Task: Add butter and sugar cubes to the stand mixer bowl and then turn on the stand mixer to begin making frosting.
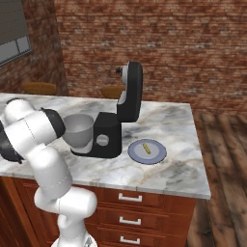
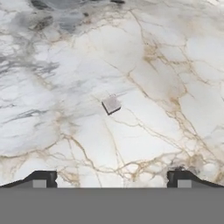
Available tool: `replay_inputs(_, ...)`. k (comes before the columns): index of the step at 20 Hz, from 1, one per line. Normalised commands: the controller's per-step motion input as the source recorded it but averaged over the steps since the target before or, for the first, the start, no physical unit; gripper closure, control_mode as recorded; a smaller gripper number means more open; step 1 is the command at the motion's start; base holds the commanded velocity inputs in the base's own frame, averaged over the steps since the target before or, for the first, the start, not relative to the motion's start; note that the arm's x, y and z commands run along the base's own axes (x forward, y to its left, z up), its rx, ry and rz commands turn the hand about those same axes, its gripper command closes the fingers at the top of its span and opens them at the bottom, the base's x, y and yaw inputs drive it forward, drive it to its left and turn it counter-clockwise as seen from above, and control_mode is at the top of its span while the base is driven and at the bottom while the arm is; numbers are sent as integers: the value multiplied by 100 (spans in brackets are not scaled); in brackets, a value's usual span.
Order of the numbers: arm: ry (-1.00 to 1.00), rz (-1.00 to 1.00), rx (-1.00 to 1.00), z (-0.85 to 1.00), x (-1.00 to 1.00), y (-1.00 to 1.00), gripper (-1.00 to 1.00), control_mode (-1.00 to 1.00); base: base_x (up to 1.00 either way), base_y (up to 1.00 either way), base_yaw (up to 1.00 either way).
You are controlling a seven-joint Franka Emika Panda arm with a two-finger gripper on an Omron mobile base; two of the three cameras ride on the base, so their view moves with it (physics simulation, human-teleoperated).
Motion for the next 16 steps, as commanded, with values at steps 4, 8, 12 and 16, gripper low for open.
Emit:
replay_inputs(4,0,0,0,-21,23,15,-100,-100,0,0,0)
replay_inputs(8,0,0,0,-28,28,10,-100,-100,0,0,0)
replay_inputs(12,0,0,0,-23,27,13,-100,-100,0,0,0)
replay_inputs(16,0,0,0,-17,18,17,-100,-100,0,0,0)
